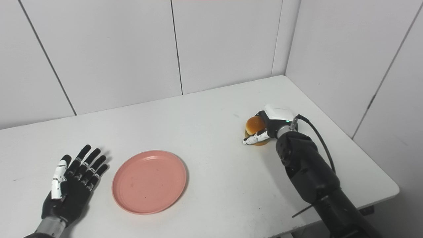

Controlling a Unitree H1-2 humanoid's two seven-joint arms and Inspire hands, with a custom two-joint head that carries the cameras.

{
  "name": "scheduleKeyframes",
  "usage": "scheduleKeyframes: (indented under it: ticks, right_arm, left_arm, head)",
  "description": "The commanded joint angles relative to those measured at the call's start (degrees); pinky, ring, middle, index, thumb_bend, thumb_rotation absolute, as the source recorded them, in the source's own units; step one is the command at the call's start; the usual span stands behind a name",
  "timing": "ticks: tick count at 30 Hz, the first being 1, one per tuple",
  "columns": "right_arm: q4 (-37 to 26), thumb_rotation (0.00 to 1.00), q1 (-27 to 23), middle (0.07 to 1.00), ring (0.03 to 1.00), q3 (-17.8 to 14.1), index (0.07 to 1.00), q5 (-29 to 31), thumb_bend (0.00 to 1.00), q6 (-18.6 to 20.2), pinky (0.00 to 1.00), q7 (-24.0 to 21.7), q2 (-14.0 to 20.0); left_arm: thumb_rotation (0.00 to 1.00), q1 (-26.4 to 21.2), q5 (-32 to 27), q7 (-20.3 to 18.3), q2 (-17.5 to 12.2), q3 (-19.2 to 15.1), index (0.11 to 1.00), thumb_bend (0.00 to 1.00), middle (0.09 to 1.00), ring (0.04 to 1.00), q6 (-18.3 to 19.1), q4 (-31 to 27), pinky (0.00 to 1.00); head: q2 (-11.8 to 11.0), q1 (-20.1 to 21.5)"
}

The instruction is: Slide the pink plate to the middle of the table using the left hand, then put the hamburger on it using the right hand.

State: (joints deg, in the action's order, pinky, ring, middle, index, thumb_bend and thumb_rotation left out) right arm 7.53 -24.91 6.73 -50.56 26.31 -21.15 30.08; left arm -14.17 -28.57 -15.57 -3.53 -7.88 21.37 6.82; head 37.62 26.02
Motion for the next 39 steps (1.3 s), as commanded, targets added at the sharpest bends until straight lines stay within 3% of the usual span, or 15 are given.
scheduleKeyframes:
  ticks: [1,3,6,10,17,25,34,39]
  right_arm:
    - [-0.8,0.24,-1.9,0.48,0.392,-0.8,0.566,0.5,0.75,0.1,0.35,2.7,1.1]
    - [-1.0,0.17,-1.7,0.458,0.361,-1.1,0.508,1.2,0.58,0.0,0.3,3.8,1.0]
    - [-1.7,0.14,-1.3,0.433,0.336,-2.5,0.49,3.1,0.52,-0.5,0.26,6.6,0.5]
    - [-2.9,0.14,-0.8,0.445,0.352,-3.7,0.489,5.4,0.51,-1.8,0.28,9.8,0.3]
    - [-6.8,0.14,-1.2,0.472,0.371,-3.2,0.492,5.5,0.51,-0.4,0.3,9.7,1.4]
    - [-15.7,0.14,-0.9,0.444,0.363,-2.8,0.488,6.5,0.51,-1.8,0.28,8.8,1.2]
    - [-22.6,0.14,-4.1,0.436,0.359,2.1,0.487,5.0,0.51,-0.5,0.27,4.0,-0.9]
    - [-24.2,0.14,-5.9,0.439,0.35,5.7,0.488,3.8,0.51,-1.6,0.26,2.5,-4.2]
  left_arm:
    - [1.0,0.2,0.7,0.7,-0.4,0.2,0.927,0.34,0.926,0.923,0.7,-0.1,0.95]
    - [1.0,0.1,0.7,1.0,-0.3,0.1,0.924,0.34,0.924,0.921,0.9,-0.1,0.95]
    - [1.0,0.1,0.8,1.4,-0.1,0.2,0.92,0.34,0.921,0.918,1.0,-0.3,0.94]
    - [1.0,0.0,0.8,1.4,-0.1,0.3,0.923,0.34,0.924,0.92,0.6,-0.1,0.95]
    - [1.0,0.0,0.7,1.3,0.4,0.7,0.927,0.35,0.928,0.922,0.4,-0.4,0.95]
    - [1.0,0.3,1.7,3.6,2.7,1.6,0.914,0.35,0.919,0.915,1.1,-2.5,0.93]
    - [1.0,0.9,4.1,6.1,5.4,3.9,0.924,0.35,0.929,0.92,1.1,-4.3,0.93]
    - [1.0,0.8,5.8,8.0,6.9,4.8,0.907,0.36,0.911,0.902,1.1,-4.3,0.9]
  head:
    - [0.0,-0.3]
    - [0.0,-0.3]
    - [0.0,-0.5]
    - [-0.1,-0.9]
    - [0.1,-2.3]
    - [0.9,-9.1]
    - [1.7,-16.2]
    - [2.5,-21.2]
